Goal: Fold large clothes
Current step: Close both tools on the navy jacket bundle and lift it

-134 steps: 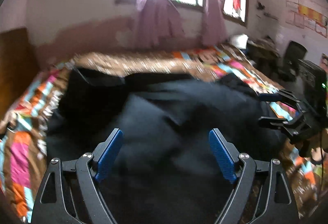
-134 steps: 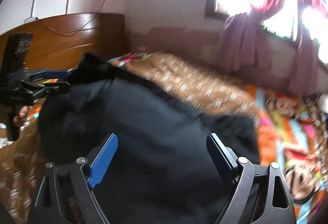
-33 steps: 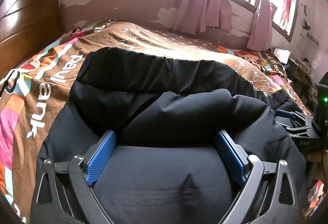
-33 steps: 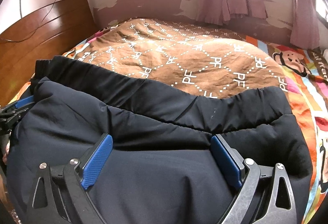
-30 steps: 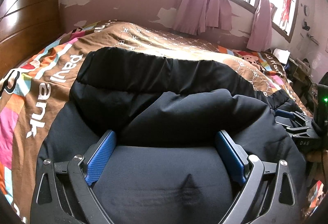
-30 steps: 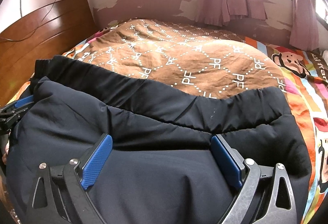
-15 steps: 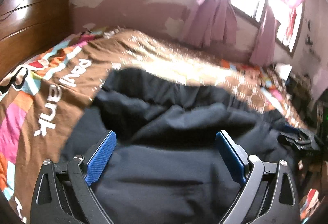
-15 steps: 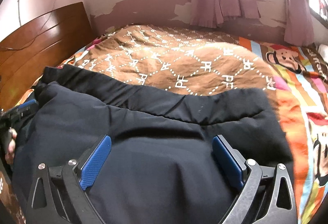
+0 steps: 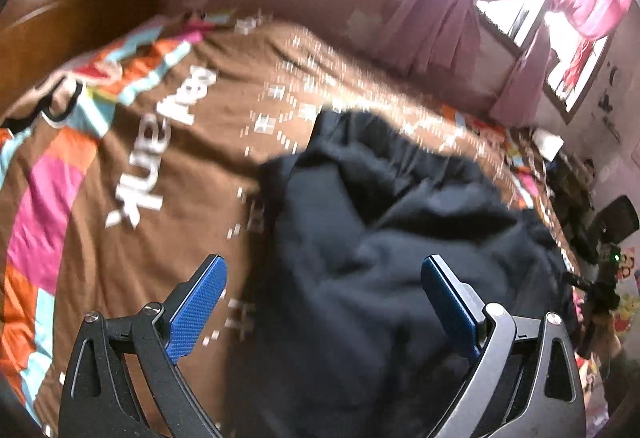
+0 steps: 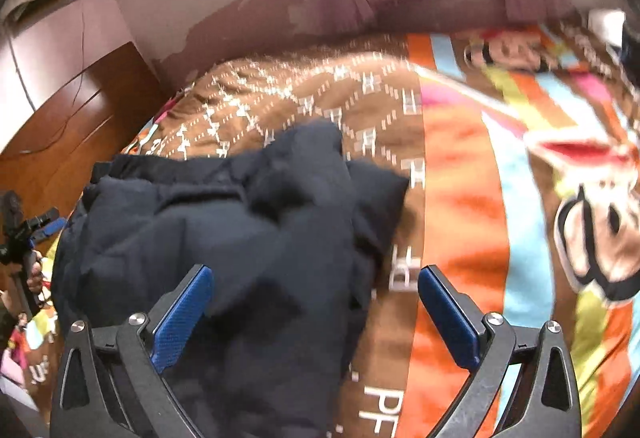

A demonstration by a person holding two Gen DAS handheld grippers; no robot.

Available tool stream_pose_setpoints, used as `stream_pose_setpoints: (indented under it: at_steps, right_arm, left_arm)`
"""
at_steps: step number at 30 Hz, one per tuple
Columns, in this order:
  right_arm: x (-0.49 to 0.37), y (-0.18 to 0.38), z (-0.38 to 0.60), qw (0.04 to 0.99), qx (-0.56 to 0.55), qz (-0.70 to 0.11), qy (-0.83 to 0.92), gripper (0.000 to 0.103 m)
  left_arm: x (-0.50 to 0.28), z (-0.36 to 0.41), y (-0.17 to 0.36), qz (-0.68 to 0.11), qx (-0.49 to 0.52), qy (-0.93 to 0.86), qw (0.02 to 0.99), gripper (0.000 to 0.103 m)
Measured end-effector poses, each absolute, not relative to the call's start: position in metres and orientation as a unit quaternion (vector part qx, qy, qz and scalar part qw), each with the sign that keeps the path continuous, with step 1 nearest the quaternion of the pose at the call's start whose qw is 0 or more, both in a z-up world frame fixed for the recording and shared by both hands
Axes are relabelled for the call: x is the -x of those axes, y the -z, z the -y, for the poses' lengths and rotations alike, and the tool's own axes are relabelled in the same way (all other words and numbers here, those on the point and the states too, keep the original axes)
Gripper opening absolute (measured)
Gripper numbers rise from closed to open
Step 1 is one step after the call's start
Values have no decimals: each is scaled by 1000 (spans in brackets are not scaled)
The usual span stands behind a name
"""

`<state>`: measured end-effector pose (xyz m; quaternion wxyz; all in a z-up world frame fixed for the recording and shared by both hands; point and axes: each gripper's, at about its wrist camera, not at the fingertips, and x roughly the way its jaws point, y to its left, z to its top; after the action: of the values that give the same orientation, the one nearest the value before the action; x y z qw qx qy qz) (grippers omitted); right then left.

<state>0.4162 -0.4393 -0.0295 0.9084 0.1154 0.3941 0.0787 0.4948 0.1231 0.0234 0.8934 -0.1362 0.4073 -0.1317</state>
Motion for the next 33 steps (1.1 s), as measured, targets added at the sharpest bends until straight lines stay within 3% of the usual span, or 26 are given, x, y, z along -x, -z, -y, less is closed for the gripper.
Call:
stream_pose_setpoints:
  at_steps: [7,12,23,24,27,31,33]
  right_arm:
    - [-424,70,457,871,-189,-437,-123,103]
    - [-424,87,466,864,-224,-424,-155,103]
    - [-423,84,467,853,-222,-438,-177,103]
    - [-424,83,466,853,-218,-441,-177,103]
    - [-425,82,462,853,-212,-445,-173,98]
    - [-426,81,456,844,-228,-447,-186,69]
    - [-427,84,453,840,-244,-450,-180,68]
  left_arm:
    - [-503,-135,16,-465,167,172,853,95]
    - [-515,-141,31,-488,195,200,827,98]
    - [-522,-139,32,-509,202,216,809,96]
    - [-521,-137,31,-510,200,215,809,93]
    - [-521,-134,31,-512,211,227,801,69]
    - [-516,-132,26,-515,214,202,805,57]
    - [-512,-130,21,-510,211,189,812,51]
